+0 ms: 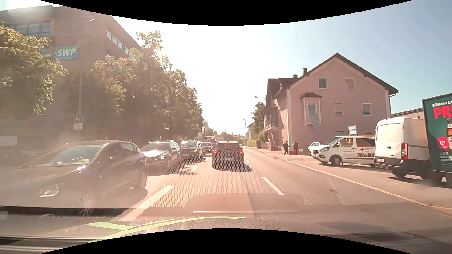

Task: Follow the waypoints while adhering to traffic rules and regulations

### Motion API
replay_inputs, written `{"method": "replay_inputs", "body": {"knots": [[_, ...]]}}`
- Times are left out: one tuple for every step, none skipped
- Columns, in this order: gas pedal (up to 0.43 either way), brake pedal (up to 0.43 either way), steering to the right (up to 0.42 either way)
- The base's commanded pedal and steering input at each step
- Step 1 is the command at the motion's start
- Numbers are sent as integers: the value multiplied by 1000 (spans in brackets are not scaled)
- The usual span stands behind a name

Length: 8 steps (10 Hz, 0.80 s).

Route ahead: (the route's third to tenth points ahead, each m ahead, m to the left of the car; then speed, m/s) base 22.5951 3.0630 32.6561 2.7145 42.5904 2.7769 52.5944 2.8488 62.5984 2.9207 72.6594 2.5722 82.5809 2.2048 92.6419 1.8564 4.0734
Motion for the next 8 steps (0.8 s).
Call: {"method": "replay_inputs", "body": {"knots": [[0, 232, 3], [0, 226, 3], [0, 226, 3], [0, 220, 3], [0, 213, 2], [0, 213, 2], [0, 207, 2], [0, 201, 2]]}}
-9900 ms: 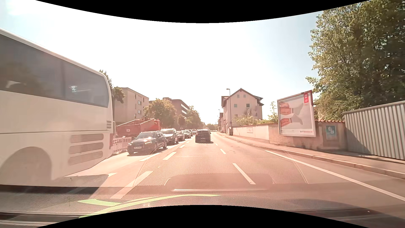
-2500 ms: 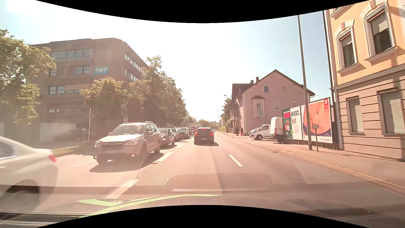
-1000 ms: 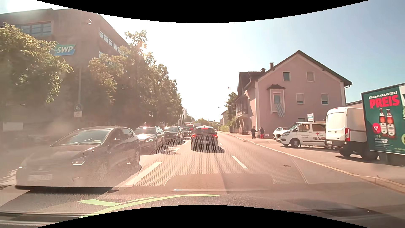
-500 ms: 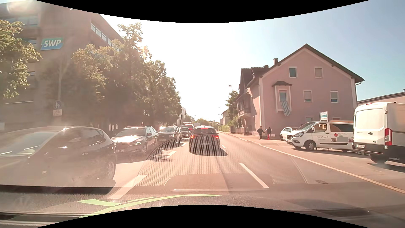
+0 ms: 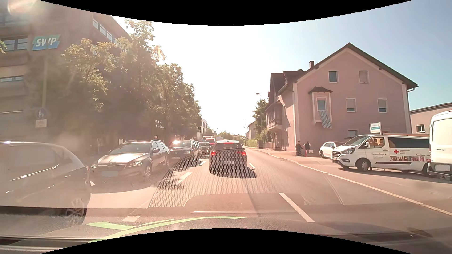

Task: Follow the waypoints while adhering to traffic rules and regulations

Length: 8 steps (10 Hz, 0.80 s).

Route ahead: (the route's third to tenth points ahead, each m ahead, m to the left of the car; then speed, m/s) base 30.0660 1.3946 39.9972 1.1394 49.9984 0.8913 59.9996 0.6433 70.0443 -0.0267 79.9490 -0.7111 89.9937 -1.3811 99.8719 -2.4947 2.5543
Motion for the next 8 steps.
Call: {"method": "replay_inputs", "body": {"knots": [[0, 195, 2], [0, 189, 2], [0, 189, 2], [0, 177, 2], [0, 171, 2], [0, 159, 2], [0, 140, 2], [0, 128, 2]]}}
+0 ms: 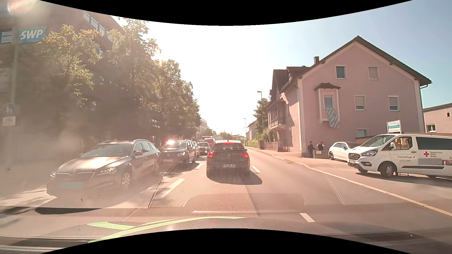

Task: Follow the waypoints while adhering to traffic rules and regulations

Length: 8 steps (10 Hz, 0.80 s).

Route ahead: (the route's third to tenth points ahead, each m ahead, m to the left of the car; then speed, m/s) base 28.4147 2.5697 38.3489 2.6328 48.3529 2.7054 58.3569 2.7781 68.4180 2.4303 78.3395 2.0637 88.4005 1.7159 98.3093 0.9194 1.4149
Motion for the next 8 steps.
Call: {"method": "replay_inputs", "body": {"knots": [[0, 110, 2], [0, 91, 2], [0, 73, 2], [0, 73, 2], [0, 61, 2], [0, 49, 2], [0, 37, 2], [0, 18, 2]]}}
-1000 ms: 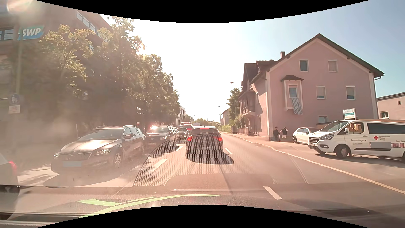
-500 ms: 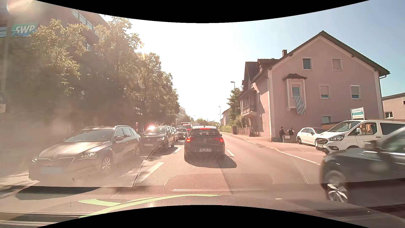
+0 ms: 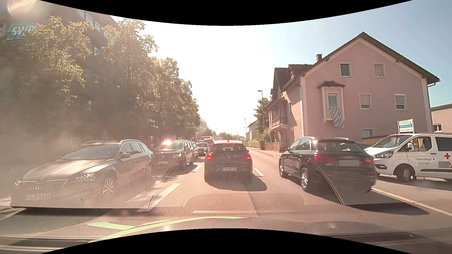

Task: Follow the waypoints while adhering to traffic rules and regulations

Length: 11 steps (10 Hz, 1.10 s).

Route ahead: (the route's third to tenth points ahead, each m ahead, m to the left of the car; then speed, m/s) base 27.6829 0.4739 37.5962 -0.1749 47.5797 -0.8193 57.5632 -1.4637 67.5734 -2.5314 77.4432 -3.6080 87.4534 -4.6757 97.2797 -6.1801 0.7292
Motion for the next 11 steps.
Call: {"method": "replay_inputs", "body": {"knots": [[0, 6, 2], [0, 6, 2], [0, 0, 2], [0, 0, 2], [0, 0, 2], [0, 0, 2], [0, 0, 2], [0, 0, 2], [0, 0, 2], [0, 6, 2], [0, 37, 2]]}}
